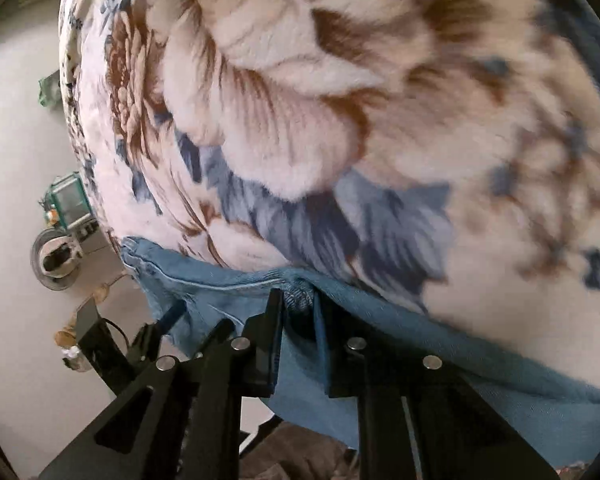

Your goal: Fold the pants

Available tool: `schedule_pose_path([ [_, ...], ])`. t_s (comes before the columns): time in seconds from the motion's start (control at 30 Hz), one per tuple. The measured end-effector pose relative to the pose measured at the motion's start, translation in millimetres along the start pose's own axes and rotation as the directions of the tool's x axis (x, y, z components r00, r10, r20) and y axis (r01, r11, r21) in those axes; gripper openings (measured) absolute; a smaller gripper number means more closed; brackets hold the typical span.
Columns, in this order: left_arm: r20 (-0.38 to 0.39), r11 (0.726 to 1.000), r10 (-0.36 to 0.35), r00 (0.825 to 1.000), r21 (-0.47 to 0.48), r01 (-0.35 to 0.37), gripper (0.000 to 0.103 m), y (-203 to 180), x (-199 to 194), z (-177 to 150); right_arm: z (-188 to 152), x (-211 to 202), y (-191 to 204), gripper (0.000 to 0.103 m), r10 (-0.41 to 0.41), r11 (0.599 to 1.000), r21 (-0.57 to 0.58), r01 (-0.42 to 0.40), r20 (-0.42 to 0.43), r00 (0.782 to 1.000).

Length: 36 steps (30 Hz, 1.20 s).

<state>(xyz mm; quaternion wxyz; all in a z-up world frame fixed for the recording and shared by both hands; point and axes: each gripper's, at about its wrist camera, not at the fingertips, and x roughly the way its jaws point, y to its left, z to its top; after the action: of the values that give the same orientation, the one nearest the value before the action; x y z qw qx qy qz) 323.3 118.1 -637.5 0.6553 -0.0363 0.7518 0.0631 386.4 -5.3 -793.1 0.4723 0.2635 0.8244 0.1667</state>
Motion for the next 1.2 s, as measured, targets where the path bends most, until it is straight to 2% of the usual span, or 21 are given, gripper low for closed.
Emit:
schedule_pose_path([
  [0.07,0.001,1.000,-0.002,1.000,-0.008,0.002,0.103,-1.6,-0.4,-0.8,-8.9,-17.2,5.4,0.018,-0.104,0.994,-0.025,0.106,0.065,0.993],
  [0.1,0.001,1.000,-0.007,1.000,-0.015,0.007,0.103,-4.3,-4.2,-2.9,-15.4,-31.1,9.0,0.018,-0.151,0.987,-0.035,0.157,0.119,0.981],
  [0.17,0.007,0.999,-0.024,1.000,-0.037,0.024,0.103,-7.5,-10.1,-4.5,-31.1,-48.9,20.0,0.018,-0.124,0.988,-0.073,0.138,0.170,0.978],
  [0.2,0.011,0.999,-0.028,1.000,-0.042,0.029,0.103,-7.8,-13.0,-6.8,-38.9,-54.3,24.9,0.021,-0.082,0.991,-0.095,0.098,0.158,0.984],
  [0.23,0.015,0.998,-0.033,0.999,-0.046,0.034,0.103,-7.3,-16.0,-11.2,-46.2,-49.7,29.8,0.031,-0.044,0.991,-0.123,0.059,0.120,0.992],
  [0.27,0.016,0.998,-0.035,0.999,-0.047,0.036,0.103,-7.5,-17.8,-15.2,-52.7,-42.0,34.9,0.036,-0.024,0.988,-0.150,0.036,0.079,0.997],
  [0.3,0.018,0.998,-0.036,0.999,-0.046,0.037,0.103,-9.2,-18.4,-18.7,-60.0,-30.1,44.3,0.038,-0.037,0.983,-0.180,0.046,0.054,0.998],
  [0.4,0.014,1.000,-0.013,1.000,-0.024,0.014,0.103,-18.9,-18.1,-34.9,-62.4,10.0,48.1,0.038,-0.184,0.956,-0.231,0.182,0.012,0.983],
  [0.47,0.015,1.000,0.010,1.000,-0.011,-0.009,0.103,-25.0,-16.2,-44.9,-49.0,17.1,37.1,0.029,-0.272,0.939,-0.194,0.283,0.079,0.959],
  [0.5,0.015,1.000,0.021,1.000,-0.007,-0.021,0.103,-27.5,-15.8,-49.8,-39.0,10.4,24.8,0.022,-0.269,0.951,-0.121,0.283,0.123,0.955],
  [0.57,0.025,1.000,0.028,0.999,-0.011,-0.028,0.103,-29.0,-17.0,-61.3,-34.4,-10.1,10.2,0.021,-0.216,0.975,-0.017,0.223,0.194,0.957],
  [0.67,0.047,1.000,0.015,0.999,-0.012,-0.015,0.103,-40.0,-27.6,-81.1,-59.8,-35.3,9.6,0.036,-0.197,0.977,-0.020,0.211,0.280,0.940],
  [0.73,0.056,1.000,0.004,0.998,0.002,-0.004,0.103,-50.3,-35.8,-95.2,-91.4,-49.9,-1.9,0.061,-0.151,0.986,-0.012,0.163,0.326,0.933],
  [0.77,0.059,1.000,-0.003,0.998,0.012,0.003,0.103,-57.9,-40.3,-102.3,-107.8,-57.6,-13.0,0.064,-0.131,0.991,0.010,0.136,0.362,0.923],
  [0.87,0.083,0.998,-0.021,0.996,0.057,0.016,0.103,-91.9,-55.4,-127.3,-171.0,-76.0,-65.1,0.065,-0.105,0.989,0.138,0.043,0.481,0.871],
  [0.97,0.116,0.990,0.004,0.993,0.142,-0.020,0.103,-141.7,-63.0,-157.8,-242.1,-90.3,-146.9,0.065,-0.126,0.952,0.301,-0.061,0.562,0.818],
  [1.03,0.123,0.979,0.013,0.992,0.199,-0.037,0.103,-177.0,-63.4,-179.2,-295.9,-100.0,-202.9,0.065,-0.199,0.897,0.430,-0.103,0.601,0.774],
  [1.07,0.120,0.973,0.009,0.993,0.229,-0.037,0.103,-199.7,-61.7,-190.7,-318.1,-103.4,-226.4,0.065,-0.224,0.867,0.481,-0.131,0.610,0.760],
  [1.2,0.107,0.943,-0.015,0.994,0.331,-0.022,0.103,-280.7,-52.1,-227.3,-405.5,-113.8,-333.1,0.065,-0.283,0.707,0.625,-0.330,0.679,0.677],
])
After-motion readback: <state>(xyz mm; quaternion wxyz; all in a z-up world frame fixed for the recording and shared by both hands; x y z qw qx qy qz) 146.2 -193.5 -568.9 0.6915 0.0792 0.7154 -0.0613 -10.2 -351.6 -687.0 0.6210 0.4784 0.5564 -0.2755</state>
